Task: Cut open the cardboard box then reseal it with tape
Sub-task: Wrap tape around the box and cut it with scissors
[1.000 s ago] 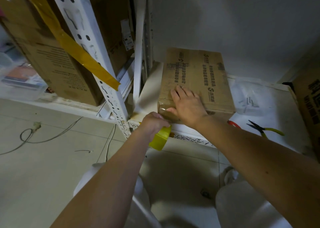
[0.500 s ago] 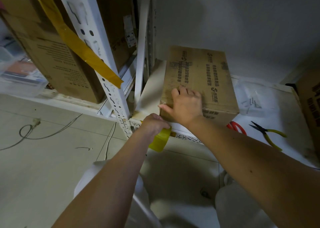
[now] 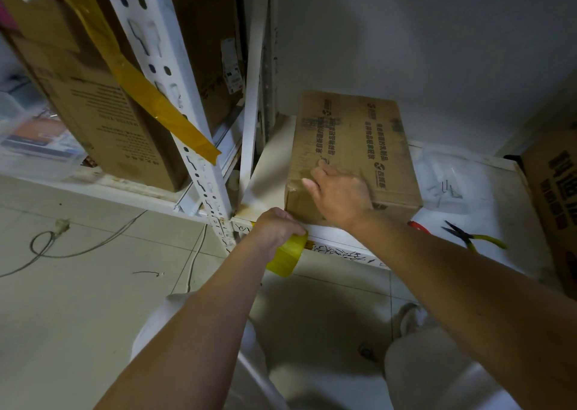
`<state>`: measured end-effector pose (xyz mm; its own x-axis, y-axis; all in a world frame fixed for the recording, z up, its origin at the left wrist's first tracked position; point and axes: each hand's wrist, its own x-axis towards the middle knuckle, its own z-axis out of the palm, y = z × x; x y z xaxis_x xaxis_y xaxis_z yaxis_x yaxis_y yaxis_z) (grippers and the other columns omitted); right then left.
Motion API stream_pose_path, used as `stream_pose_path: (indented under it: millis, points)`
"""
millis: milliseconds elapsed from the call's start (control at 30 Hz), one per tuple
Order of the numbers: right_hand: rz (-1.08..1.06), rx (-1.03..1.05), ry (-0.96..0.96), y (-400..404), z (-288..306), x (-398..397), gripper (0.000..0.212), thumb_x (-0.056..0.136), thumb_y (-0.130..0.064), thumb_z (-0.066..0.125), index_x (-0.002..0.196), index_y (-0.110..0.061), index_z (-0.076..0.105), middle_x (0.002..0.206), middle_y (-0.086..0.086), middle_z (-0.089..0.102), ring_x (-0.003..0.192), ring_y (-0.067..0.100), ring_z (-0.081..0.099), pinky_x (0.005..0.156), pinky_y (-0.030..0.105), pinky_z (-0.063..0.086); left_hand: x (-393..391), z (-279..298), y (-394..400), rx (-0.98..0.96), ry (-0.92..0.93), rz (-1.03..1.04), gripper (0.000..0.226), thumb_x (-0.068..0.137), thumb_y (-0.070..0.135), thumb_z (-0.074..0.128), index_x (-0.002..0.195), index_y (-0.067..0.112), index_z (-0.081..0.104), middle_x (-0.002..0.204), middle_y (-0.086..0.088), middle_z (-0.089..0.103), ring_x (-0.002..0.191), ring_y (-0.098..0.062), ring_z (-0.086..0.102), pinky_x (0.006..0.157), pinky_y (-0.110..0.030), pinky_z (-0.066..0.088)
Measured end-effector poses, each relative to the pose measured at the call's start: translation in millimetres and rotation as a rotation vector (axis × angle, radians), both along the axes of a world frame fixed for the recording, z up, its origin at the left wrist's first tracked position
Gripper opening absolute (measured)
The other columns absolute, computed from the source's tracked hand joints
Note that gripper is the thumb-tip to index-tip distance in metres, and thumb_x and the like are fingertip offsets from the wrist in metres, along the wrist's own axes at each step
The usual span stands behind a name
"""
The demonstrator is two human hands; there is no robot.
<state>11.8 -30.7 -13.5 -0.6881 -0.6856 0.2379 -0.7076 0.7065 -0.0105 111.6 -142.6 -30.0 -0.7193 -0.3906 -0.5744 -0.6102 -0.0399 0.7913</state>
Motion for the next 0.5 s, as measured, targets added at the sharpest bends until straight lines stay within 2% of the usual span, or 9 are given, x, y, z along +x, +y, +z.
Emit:
stream_pose_path:
  millis: [33, 100, 167, 233, 300, 367, 433, 500]
  points:
    - [0.030, -0.015, -0.100, 11, 6, -5, 0.047, 0.103, -0.044, 0.024, 0.116, -0.016, 0.060, 0.125, 0.009, 0.061, 0.110, 0.029, 0.060, 0.084, 0.038, 0.049, 0, 2, 2, -0.001, 0.004, -0.012, 0.027, 0.077, 0.003, 0.073, 0.094, 0.013, 0.055, 0.079, -0.002, 0.054, 0.085, -0.022, 0.052, 0.065, -0.028, 0.040]
    - [0.003, -0.106, -0.245, 38, 20, -17, 0.049, 0.103, -0.044, 0.020, 0.123, -0.019, 0.057, 0.121, 0.007, 0.062, 0.108, 0.028, 0.060, 0.086, 0.037, 0.049, -1, 4, 5, 0.007, 0.013, -0.024, 0.026, 0.077, 0.003, 0.073, 0.092, 0.013, 0.055, 0.079, -0.002, 0.055, 0.082, -0.021, 0.052, 0.063, -0.027, 0.041]
    - [-0.133, -0.200, -0.222, 73, 32, -29, 0.045, 0.103, -0.041, 0.022, 0.114, -0.018, 0.059, 0.107, 0.008, 0.064, 0.101, 0.028, 0.060, 0.083, 0.039, 0.048, -2, 7, 11, 0.013, 0.015, -0.042, 0.025, 0.077, 0.002, 0.073, 0.090, 0.015, 0.055, 0.078, -0.003, 0.055, 0.078, -0.020, 0.052, 0.060, -0.026, 0.041]
    - [-0.238, -0.200, -0.273, 108, 37, -37, 0.042, 0.103, -0.039, 0.026, 0.106, -0.016, 0.061, 0.100, 0.007, 0.064, 0.092, 0.025, 0.059, 0.077, 0.033, 0.044, -4, 8, 17, 0.007, 0.019, -0.055, 0.023, 0.077, 0.001, 0.073, 0.083, 0.015, 0.055, 0.076, -0.003, 0.056, 0.071, -0.018, 0.053, 0.059, -0.025, 0.041]
    - [-0.243, -0.161, -0.487, 137, 34, -39, 0.039, 0.101, -0.039, 0.034, 0.120, -0.016, 0.060, 0.113, 0.008, 0.064, 0.100, 0.025, 0.060, 0.082, 0.034, 0.046, -8, 10, 25, -0.008, 0.022, -0.077, 0.021, 0.076, 0.002, 0.074, 0.082, 0.014, 0.057, 0.077, -0.005, 0.058, 0.070, -0.018, 0.054, 0.059, -0.024, 0.041]
    - [-0.207, -0.079, -0.641, 155, 27, -37, 0.049, 0.097, -0.035, 0.050, 0.142, -0.017, 0.042, 0.130, 0.008, 0.059, 0.114, 0.026, 0.059, 0.092, 0.035, 0.048, -11, 12, 34, -0.017, 0.024, -0.109, 0.020, 0.076, 0.002, 0.074, 0.088, 0.012, 0.060, 0.084, -0.008, 0.059, 0.077, -0.022, 0.055, 0.060, -0.025, 0.041]
    - [-0.173, -0.028, -0.654, 161, 19, -34, 0.070, 0.088, -0.023, 0.066, 0.148, -0.019, 0.030, 0.133, 0.008, 0.058, 0.113, 0.023, 0.060, 0.096, 0.032, 0.048, -14, 14, 43, -0.027, 0.022, -0.134, 0.022, 0.077, 0.004, 0.073, 0.089, 0.013, 0.058, 0.086, -0.008, 0.056, 0.080, -0.023, 0.053, 0.059, -0.025, 0.040]
    - [-0.129, -0.043, -0.589, 156, 12, -32, 0.074, 0.083, -0.016, 0.072, 0.147, -0.019, 0.035, 0.128, 0.010, 0.062, 0.108, 0.021, 0.063, 0.099, 0.029, 0.046, -16, 17, 51, -0.037, 0.029, -0.151, 0.023, 0.078, 0.003, 0.073, 0.083, 0.015, 0.054, 0.080, -0.004, 0.053, 0.074, -0.019, 0.052, 0.057, -0.024, 0.039]
